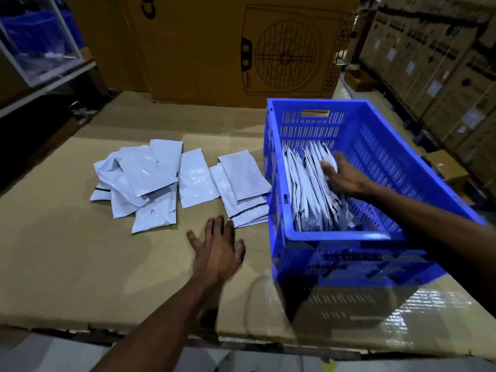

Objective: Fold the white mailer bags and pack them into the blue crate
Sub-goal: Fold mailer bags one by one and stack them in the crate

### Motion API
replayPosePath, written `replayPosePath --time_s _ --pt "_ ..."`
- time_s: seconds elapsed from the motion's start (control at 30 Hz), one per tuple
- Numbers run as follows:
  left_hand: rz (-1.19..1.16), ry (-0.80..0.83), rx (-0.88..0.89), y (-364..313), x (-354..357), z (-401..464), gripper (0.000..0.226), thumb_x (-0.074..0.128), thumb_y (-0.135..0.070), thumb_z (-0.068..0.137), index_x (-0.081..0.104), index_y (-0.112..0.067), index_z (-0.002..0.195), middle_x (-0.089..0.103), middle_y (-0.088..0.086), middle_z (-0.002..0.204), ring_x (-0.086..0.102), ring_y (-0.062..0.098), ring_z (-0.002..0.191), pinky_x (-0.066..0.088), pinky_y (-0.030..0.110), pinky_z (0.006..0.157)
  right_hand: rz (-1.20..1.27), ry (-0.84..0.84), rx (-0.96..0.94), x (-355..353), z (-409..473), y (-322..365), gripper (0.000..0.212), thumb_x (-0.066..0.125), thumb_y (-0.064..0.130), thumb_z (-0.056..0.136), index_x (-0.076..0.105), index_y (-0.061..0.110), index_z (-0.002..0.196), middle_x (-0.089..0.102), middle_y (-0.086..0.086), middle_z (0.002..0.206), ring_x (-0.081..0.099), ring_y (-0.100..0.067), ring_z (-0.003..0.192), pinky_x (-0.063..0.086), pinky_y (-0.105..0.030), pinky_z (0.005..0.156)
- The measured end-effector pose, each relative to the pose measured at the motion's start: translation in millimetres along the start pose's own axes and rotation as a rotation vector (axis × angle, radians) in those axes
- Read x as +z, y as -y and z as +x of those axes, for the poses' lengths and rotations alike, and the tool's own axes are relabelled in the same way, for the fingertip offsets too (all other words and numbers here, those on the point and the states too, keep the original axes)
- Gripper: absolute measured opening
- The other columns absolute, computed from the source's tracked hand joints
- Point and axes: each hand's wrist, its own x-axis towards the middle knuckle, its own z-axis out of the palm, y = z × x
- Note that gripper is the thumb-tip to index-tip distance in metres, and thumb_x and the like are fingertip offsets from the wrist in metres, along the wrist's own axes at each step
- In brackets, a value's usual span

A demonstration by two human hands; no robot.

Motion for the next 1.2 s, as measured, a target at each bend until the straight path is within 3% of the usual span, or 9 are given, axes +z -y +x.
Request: replayPosePath --time_s 0.13,0.23,0.33,0.43,0.57,0.7,0.8,0.93,1.2 --pt "-0.001 0.01 -0.002 0 0 0 0.062 0.028 -0.054 0.092 0.041 -0.026 0.145 0.03 0.0 0.159 0.021 0.022 0.149 0.012 0.074 0.11 0.051 -0.037 0.115 -3 7 -15 0.09 0.019 0.078 0.091 0.056 -0.001 0.112 0.063 -0.029 0.103 0.059 -0.031 0.091 0.044 -0.036 0.078" --pt "0.004 0.017 0.0 0 0 1 0.061 0.029 -0.054 0.092 0.039 -0.027 0.146 0.028 0.0 0.16 0.02 0.022 0.149 0.012 0.074 0.11 -0.021 0.029 0.078 -1 12 -23 0.061 0.029 0.058 0.102 0.047 0.013 0.066 0.047 -0.008 0.065 0.048 -0.024 0.069 0.034 -0.03 0.063" --pt "0.002 0.02 -0.004 0 0 1 0.06 0.028 -0.054 0.093 0.039 -0.027 0.145 0.028 -0.001 0.159 0.019 0.022 0.149 0.012 0.073 0.11 -0.036 0.029 0.08 -1 14 -23 0.046 0.041 0.048 0.102 0.058 0.006 0.104 0.061 -0.013 0.091 0.057 -0.03 0.088 0.039 -0.034 0.073" --pt "-0.013 0.018 -0.005 0 1 1 0.06 0.029 -0.054 0.092 0.04 -0.027 0.145 0.029 0.0 0.159 0.019 0.022 0.15 0.011 0.074 0.11 -0.029 0.026 0.113 0 13 -20 0.063 0.046 0.048 0.101 0.037 0.004 0.145 0.052 -0.028 0.132 0.052 -0.035 0.116 0.044 -0.035 0.079" --pt "-0.014 0.024 0.0 0 -1 0 0.06 0.03 -0.053 0.093 0.039 -0.026 0.146 0.028 0.0 0.159 0.018 0.022 0.15 0.012 0.074 0.111 -0.131 0.068 0.108 3 7 -13 0.067 0.04 0.05 0.102 0.025 0.008 0.152 0.012 -0.034 0.153 0.035 -0.048 0.135 0.041 -0.053 0.105" --pt "-0.031 0.006 0.004 -1 -3 -1 0.057 0.033 -0.053 0.093 0.041 -0.026 0.143 0.03 0.0 0.157 0.02 0.023 0.149 0.013 0.073 0.11 -0.119 0.119 0.045 3 4 -10 0.066 0.035 0.045 0.105 0.019 0.003 0.153 0.006 -0.022 0.158 0.028 -0.041 0.14 0.035 -0.049 0.112" --pt "-0.036 0.009 0.005 -1 -4 -2 0.056 0.035 -0.052 0.094 0.041 -0.026 0.143 0.03 0.0 0.157 0.019 0.022 0.149 0.013 0.073 0.11 -0.12 0.111 0.001 1 6 -12 0.055 0.041 0.039 0.104 0.034 -0.002 0.14 0.026 -0.027 0.149 0.04 -0.04 0.13 0.043 -0.048 0.101" --pt "-0.043 0.014 -0.006 -1 -5 -2 0.055 0.038 -0.052 0.095 0.04 -0.027 0.144 0.029 0.0 0.159 0.018 0.022 0.15 0.011 0.073 0.111 0.004 0.035 -0.02 -1 6 -9 0.038 0.049 0.026 0.102 0.044 -0.006 0.122 0.06 -0.033 0.097 0.056 -0.027 0.068 0.047 -0.037 0.063" --pt "-0.027 0.023 -0.012 -2 -4 -1 0.057 0.036 -0.052 0.094 0.038 -0.027 0.145 0.028 0.0 0.159 0.018 0.022 0.15 0.011 0.073 0.111 0.002 0.077 0.035 4 0 -8 0.057 0.034 0.019 0.106 0.009 0.009 0.156 0.052 -0.005 0.084 0.045 -0.012 0.059 0.037 -0.018 0.051"
